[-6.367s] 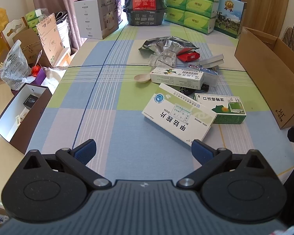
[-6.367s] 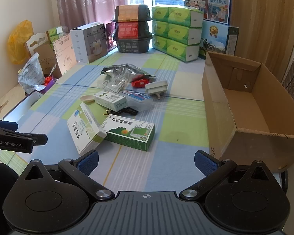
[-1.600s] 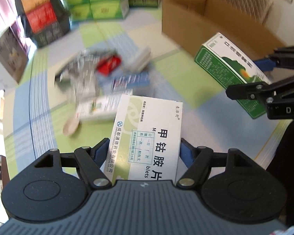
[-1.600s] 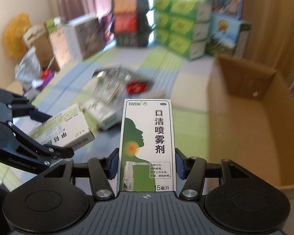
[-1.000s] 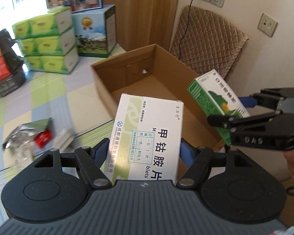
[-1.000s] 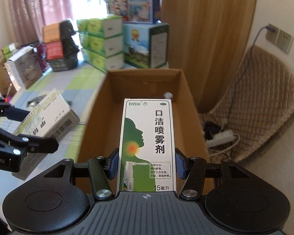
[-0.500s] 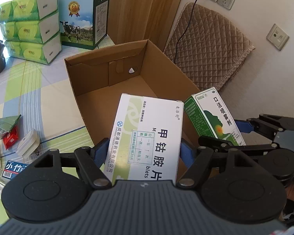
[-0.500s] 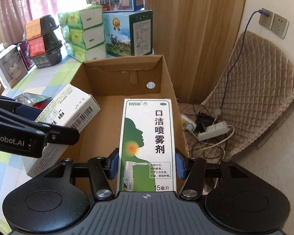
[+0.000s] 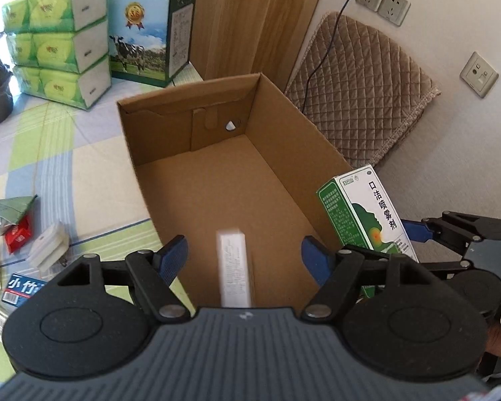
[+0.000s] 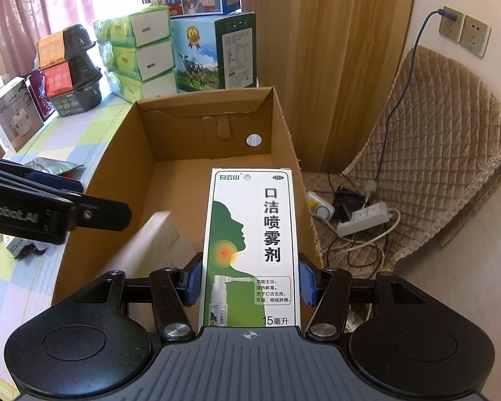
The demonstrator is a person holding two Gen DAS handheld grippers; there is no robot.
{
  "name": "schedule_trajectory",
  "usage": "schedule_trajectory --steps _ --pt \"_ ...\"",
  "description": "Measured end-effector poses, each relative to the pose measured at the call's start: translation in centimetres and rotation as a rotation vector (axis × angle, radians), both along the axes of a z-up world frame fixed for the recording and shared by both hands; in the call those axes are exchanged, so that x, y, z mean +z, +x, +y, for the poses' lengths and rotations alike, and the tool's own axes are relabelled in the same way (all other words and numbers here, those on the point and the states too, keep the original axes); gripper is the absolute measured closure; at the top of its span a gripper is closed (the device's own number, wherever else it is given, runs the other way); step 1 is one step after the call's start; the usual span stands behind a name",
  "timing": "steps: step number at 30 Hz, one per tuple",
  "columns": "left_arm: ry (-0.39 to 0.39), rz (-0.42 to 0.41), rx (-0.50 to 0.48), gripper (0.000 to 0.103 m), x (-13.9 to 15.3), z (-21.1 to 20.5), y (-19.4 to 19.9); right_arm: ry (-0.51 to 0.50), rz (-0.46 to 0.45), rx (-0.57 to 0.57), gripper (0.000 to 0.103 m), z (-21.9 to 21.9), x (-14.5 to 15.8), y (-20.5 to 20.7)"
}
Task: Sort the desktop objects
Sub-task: 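Carry both boxes to the cardboard box and open both tools to drop them, then withdraw both tools from the cardboard box back over the table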
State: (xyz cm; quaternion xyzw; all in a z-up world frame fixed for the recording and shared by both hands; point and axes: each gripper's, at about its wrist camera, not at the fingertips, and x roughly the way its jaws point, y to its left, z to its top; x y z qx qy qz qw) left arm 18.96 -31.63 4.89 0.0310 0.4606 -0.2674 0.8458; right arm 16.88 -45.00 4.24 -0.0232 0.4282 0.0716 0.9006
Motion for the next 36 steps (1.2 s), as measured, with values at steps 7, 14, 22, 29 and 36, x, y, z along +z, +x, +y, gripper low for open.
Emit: schedule_trajectory --steps 7,14,22,29,36 --pt "-0.011 -0.016 0.039 0.032 0.8 2.4 -0.7 0.026 0.0 0.002 0.05 0.8 -0.3 0.4" --pt "-0.017 -0.02 0.066 0.032 1.2 4.5 -1.4 0.084 -0.042 -0.014 0.041 0.9 0.3 -0.3" --pt "-0.038 -0.051 0.105 0.032 2.6 7.6 -3.9 0.11 -0.056 -0.023 0.037 1.5 1.9 -4.5" --pt "-0.018 -0.077 0.13 0.028 3.2 10.8 -7.0 0.113 -0.061 0.009 0.03 4.2 2.7 -8.6" --pt "0.005 -0.101 0.172 0.019 3.1 15.2 -9.3 0.122 -0.064 0.061 0.021 7.3 3.1 -11.3"
